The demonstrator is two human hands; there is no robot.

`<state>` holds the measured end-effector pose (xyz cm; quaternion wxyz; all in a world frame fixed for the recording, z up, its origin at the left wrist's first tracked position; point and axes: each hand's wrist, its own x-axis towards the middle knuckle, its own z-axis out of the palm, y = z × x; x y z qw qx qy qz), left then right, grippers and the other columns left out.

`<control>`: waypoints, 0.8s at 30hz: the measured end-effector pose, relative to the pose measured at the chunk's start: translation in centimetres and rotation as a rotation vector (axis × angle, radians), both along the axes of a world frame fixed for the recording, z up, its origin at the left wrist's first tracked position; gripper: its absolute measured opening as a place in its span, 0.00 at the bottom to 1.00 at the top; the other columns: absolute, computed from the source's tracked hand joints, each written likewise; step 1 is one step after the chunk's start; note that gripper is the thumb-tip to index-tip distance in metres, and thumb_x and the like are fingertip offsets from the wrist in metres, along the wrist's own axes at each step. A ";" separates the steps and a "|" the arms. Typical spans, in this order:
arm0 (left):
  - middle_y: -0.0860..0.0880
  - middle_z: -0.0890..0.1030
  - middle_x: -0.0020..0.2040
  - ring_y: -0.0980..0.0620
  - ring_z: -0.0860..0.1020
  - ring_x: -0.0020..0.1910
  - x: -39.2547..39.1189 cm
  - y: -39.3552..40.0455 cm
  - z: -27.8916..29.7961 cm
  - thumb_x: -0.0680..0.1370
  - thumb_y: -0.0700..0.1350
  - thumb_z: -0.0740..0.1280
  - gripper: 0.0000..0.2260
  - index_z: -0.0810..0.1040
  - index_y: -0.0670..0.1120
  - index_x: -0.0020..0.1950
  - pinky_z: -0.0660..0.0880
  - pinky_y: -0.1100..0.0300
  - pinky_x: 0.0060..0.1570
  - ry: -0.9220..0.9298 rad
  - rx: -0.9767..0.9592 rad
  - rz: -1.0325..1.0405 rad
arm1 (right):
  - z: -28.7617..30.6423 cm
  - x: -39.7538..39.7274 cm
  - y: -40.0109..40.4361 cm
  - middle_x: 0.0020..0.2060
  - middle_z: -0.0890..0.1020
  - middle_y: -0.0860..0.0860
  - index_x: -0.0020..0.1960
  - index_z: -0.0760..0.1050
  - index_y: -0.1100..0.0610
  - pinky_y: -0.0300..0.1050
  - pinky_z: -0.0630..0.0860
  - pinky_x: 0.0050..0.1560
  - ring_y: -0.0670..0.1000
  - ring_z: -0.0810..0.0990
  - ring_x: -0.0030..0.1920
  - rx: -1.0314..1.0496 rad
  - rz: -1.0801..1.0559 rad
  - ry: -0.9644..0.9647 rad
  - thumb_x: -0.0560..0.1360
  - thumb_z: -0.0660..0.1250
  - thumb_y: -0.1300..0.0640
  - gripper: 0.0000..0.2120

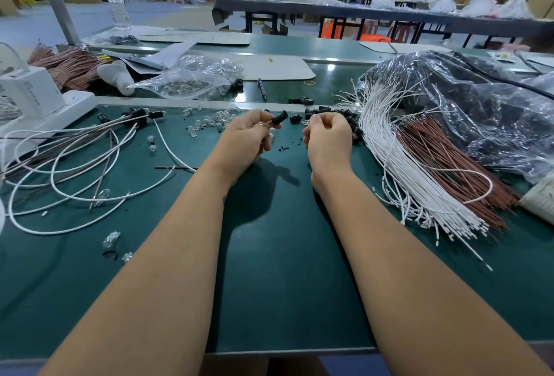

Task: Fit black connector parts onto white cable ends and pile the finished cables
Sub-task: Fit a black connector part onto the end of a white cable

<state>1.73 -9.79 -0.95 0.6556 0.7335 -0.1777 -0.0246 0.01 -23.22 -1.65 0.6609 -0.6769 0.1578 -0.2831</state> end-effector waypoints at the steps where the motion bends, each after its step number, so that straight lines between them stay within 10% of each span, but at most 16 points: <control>1: 0.52 0.72 0.28 0.59 0.63 0.22 0.0 0.1 0.1 0.80 0.36 0.55 0.14 0.77 0.48 0.43 0.59 0.69 0.21 0.027 -0.044 -0.004 | 0.0 0.0 0.1 0.33 0.77 0.48 0.42 0.70 0.53 0.39 0.71 0.35 0.46 0.72 0.32 -0.002 0.006 0.001 0.80 0.60 0.59 0.08; 24: 0.52 0.79 0.33 0.55 0.71 0.32 -0.4 0.0 0.1 0.80 0.35 0.62 0.19 0.82 0.52 0.33 0.65 0.62 0.38 -0.019 -0.124 -0.173 | 0.2 -0.5 0.3 0.32 0.76 0.50 0.42 0.72 0.53 0.41 0.72 0.35 0.48 0.72 0.33 -0.078 0.115 0.012 0.79 0.62 0.59 0.07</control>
